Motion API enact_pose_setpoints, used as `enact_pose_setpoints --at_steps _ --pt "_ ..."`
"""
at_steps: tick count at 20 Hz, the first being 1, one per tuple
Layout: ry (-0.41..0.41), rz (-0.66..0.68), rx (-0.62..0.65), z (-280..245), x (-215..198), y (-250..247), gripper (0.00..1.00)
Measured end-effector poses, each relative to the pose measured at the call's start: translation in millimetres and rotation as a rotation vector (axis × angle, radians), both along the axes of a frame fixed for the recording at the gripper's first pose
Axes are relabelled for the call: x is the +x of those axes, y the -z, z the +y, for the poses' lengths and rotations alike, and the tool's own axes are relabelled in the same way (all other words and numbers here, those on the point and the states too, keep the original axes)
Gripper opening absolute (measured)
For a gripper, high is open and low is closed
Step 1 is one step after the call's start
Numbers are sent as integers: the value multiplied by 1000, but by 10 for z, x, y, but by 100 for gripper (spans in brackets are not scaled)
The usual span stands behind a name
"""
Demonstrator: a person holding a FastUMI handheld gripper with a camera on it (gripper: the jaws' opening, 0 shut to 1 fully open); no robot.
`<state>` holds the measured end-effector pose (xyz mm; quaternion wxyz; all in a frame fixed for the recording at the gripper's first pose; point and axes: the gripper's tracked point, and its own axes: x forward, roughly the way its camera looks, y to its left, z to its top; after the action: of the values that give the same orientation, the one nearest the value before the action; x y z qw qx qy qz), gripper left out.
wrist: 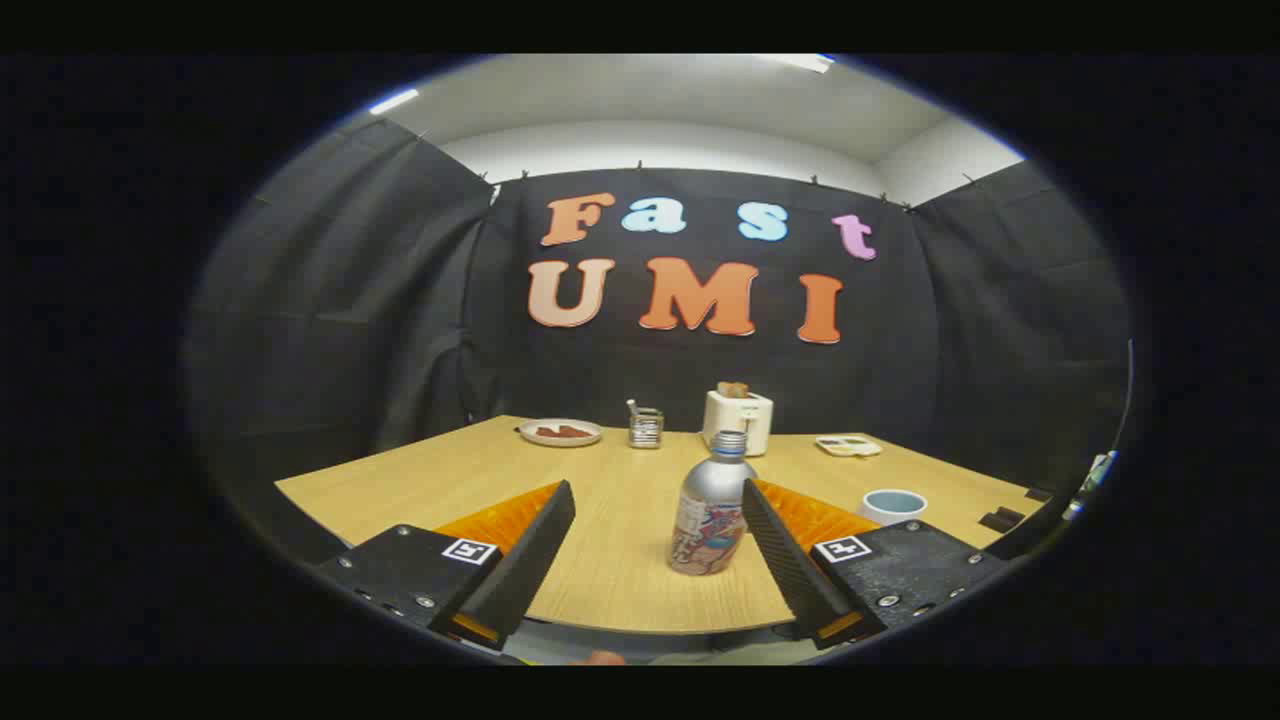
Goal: Take the bottle from table, then pour the juice into the cup, finally place the bottle on the coaster
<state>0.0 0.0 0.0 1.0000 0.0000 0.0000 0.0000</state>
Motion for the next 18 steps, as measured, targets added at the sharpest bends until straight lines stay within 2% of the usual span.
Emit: enact_pose_setpoints --at_steps 2,10,18 --pt "13 23 1 -4 55 109 99" --pt "-18 52 16 95 67 166 99" --pt "14 97 53 -14 139 344 99"
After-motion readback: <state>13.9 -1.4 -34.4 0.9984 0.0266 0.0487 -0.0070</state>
